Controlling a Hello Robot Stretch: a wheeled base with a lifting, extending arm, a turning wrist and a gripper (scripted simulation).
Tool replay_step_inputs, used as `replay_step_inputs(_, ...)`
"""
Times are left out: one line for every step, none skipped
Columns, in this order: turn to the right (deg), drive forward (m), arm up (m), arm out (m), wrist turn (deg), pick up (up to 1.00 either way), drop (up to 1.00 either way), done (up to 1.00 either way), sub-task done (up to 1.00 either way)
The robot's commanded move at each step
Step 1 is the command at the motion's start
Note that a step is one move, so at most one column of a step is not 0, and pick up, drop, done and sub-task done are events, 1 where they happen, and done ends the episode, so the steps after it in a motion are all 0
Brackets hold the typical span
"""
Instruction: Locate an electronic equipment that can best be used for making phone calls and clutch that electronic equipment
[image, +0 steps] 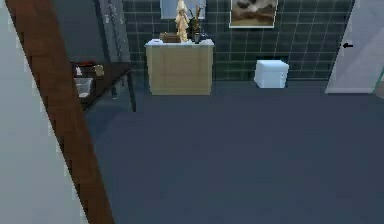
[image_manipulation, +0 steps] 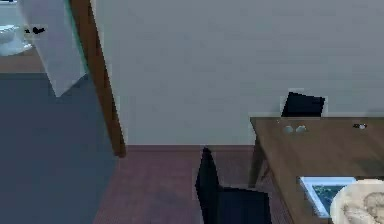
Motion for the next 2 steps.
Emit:
replay_step_inputs(-45.0,0.0,0.0,0.0,0.0,0.0,0.0,0.0,0.0)
replay_step_inputs(-45.0,0.0,0.0,0.0,0.0,0.0,0.0,0.0,0.0)
